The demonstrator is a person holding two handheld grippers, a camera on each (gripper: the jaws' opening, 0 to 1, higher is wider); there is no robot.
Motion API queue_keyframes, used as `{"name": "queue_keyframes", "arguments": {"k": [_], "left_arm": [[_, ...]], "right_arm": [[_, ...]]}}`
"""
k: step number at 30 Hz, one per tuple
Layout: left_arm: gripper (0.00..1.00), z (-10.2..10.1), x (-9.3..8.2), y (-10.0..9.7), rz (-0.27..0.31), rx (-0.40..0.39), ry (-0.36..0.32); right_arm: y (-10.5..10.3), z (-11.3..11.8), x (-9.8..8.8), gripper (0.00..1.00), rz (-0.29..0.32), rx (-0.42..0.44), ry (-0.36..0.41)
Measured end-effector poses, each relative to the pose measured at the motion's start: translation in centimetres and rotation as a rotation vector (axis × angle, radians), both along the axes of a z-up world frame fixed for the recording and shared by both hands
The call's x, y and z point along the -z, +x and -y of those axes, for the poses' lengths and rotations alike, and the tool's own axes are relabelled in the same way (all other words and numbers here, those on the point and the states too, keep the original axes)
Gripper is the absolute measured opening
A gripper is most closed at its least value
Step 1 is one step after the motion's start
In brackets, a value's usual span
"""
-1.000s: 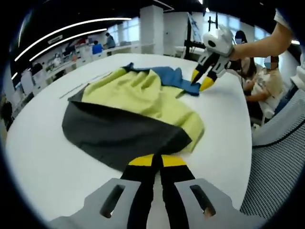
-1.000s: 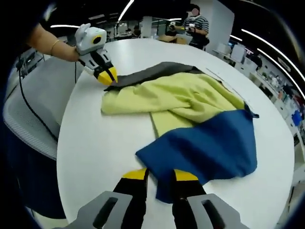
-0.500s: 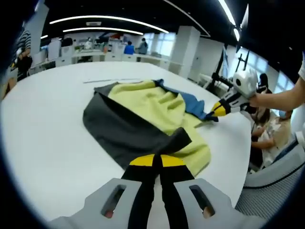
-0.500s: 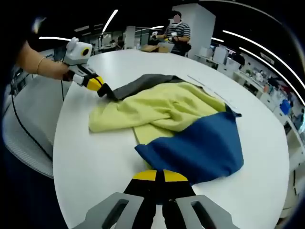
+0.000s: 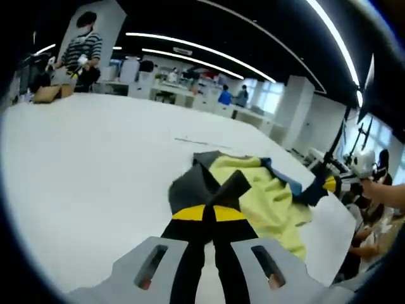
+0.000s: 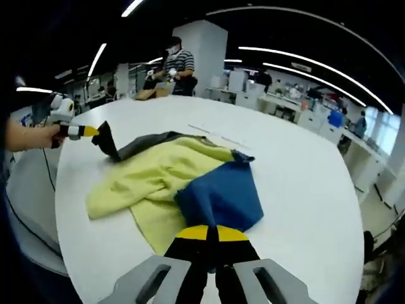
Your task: Fold the garment on the visible template until the final outline fits inside the template.
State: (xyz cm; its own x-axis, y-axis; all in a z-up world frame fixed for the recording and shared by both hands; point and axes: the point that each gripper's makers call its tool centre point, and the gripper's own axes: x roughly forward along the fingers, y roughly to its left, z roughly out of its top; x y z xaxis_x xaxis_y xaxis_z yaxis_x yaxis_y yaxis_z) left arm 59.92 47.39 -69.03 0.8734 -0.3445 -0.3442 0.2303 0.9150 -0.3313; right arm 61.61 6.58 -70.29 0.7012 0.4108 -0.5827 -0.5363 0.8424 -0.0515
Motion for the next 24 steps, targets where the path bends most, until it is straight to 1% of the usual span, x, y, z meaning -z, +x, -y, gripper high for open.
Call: {"name": "queue_keyframes", "arguments": {"k": [1,2,3,4,6,9,11,13,14,16,17,18,19,21,24], "left_arm": [[0.00,-1.0,-0.3,0.4,0.005,-0.039,-0.020],[0.00,-1.5,-0.5,0.7,0.006,-0.064,-0.044],[0.00,-2.3,-0.8,1.1,0.015,-0.096,-0.070],[0.00,-2.9,-0.9,1.3,0.017,-0.117,-0.078],[0.00,-4.2,-1.1,1.9,0.026,-0.164,-0.093],[0.00,-5.7,-0.9,2.3,0.024,-0.202,-0.078],[0.00,-6.4,-0.7,2.6,0.018,-0.228,-0.085],[0.00,-7.3,-0.3,2.8,-0.006,-0.275,-0.141],[0.00,-8.0,-0.2,3.0,-0.009,-0.310,-0.184],[0.00,-8.8,-0.2,3.2,-0.003,-0.357,-0.240],[0.00,-9.4,0.0,3.2,-0.007,-0.387,-0.259],[0.00,-9.7,0.0,3.3,-0.008,-0.405,-0.266],[0.00,-9.9,0.1,3.3,-0.010,-0.407,-0.269],[0.00,-10.5,0.3,3.5,-0.013,-0.424,-0.271],[0.00,-11.2,1.0,3.6,-0.030,-0.465,-0.277]], "right_arm": [[0.1,0.2,0.0,0.00,-0.001,0.006,0.003],[0.5,1.0,-0.4,0.00,0.007,0.041,0.021],[0.8,1.3,-0.5,0.00,0.010,0.045,0.026],[1.0,1.9,-0.7,0.00,0.008,0.054,0.031],[1.7,3.2,-1.0,0.00,0.015,0.100,0.034],[2.5,4.9,-1.3,0.00,0.032,0.139,0.010],[2.9,5.8,-1.3,0.00,0.037,0.158,0.000],[3.3,6.7,-1.3,0.00,0.041,0.179,-0.006],[3.5,7.0,-1.3,0.00,0.035,0.189,-0.002],[3.7,7.5,-1.3,0.00,0.037,0.212,-0.006],[3.9,7.9,-1.4,0.00,0.042,0.220,-0.023],[4.1,8.3,-1.3,0.00,0.047,0.228,-0.042],[4.2,8.7,-1.3,0.00,0.048,0.232,-0.055],[4.5,9.3,-1.2,0.00,0.050,0.248,-0.069],[4.9,10.1,-1.0,0.00,0.044,0.269,-0.044]]}}
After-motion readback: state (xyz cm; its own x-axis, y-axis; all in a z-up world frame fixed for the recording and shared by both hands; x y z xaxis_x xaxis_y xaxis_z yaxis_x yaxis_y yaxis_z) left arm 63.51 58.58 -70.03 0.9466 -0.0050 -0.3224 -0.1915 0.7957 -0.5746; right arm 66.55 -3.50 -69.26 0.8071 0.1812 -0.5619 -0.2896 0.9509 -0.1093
